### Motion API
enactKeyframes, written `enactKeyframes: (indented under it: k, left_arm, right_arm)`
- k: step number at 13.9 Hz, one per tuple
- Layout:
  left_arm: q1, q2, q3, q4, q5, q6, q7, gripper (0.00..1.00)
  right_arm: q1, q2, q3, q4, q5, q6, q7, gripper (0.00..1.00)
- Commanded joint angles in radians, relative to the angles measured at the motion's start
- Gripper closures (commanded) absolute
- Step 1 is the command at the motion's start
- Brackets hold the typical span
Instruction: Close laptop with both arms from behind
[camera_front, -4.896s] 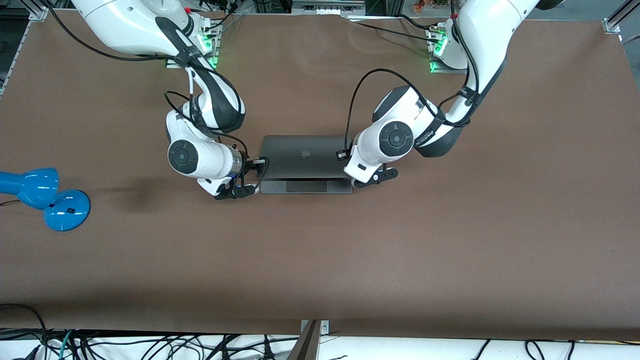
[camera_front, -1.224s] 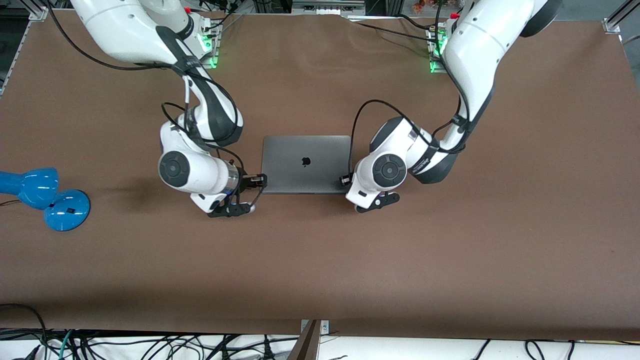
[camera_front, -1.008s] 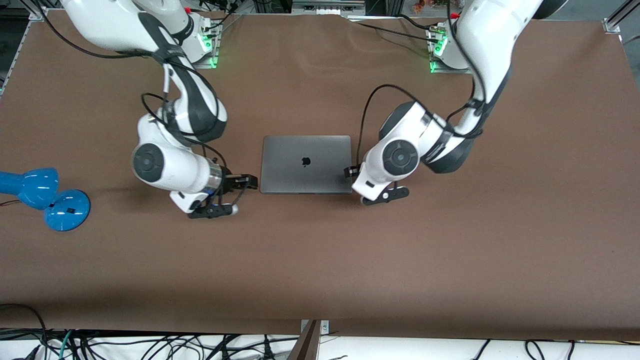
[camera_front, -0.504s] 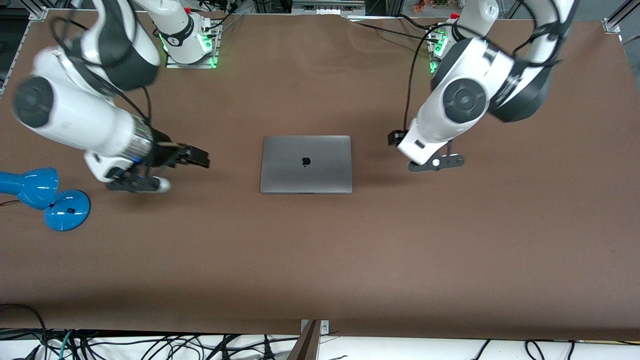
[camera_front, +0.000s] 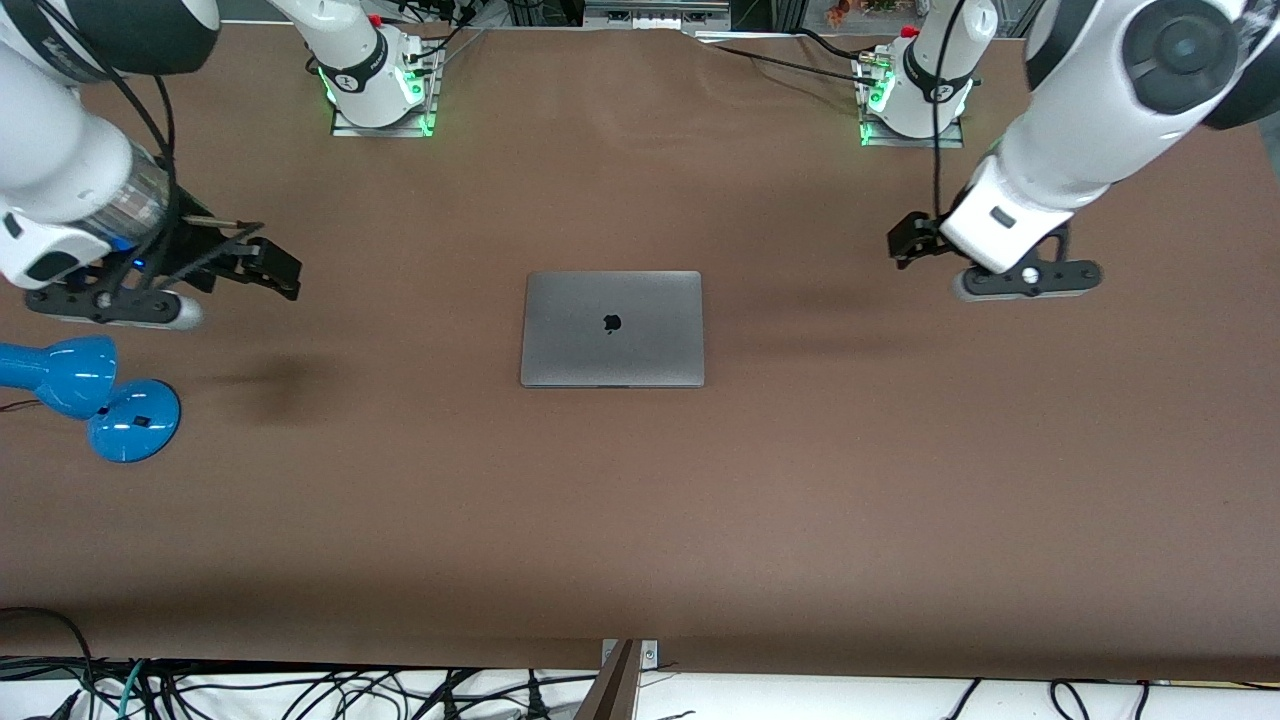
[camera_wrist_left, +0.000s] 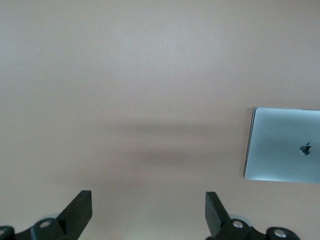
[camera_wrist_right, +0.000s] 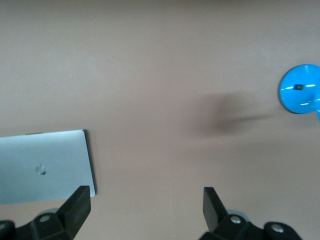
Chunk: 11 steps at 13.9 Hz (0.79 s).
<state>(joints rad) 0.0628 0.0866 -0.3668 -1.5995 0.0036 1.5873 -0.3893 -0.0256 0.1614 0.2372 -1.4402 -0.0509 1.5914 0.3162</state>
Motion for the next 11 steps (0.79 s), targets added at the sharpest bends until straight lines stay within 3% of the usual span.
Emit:
enactKeyframes:
  k: [1,3,6,9,11]
  left_arm:
    - [0.012,0.016,-0.004,0.090,0.035,-0.043,0.020,0.00]
    - [0.026,0.007,0.028,0.095,0.036,-0.049,0.023,0.00]
    - [0.045,-0.014,0.078,0.098,0.033,-0.092,0.177,0.00]
    - [-0.093,-0.036,0.245,0.096,0.035,-0.130,0.221,0.00]
    - [-0.171,-0.034,0.307,0.098,0.035,-0.130,0.231,0.00]
  right_arm:
    - [-0.011,-0.032,-0.053,-0.005,-0.009,-0.018,-0.002,0.00]
    - [-0.011,-0.043,-0.107,-0.008,0.000,-0.018,-0.061,0.00]
    - [-0.025,-0.081,-0.114,-0.035,0.000,-0.018,-0.105,0.00]
    - [-0.025,-0.114,-0.114,-0.084,0.002,-0.007,-0.100,0.00]
    - [-0.025,-0.132,-0.114,-0.106,0.005,-0.004,-0.100,0.00]
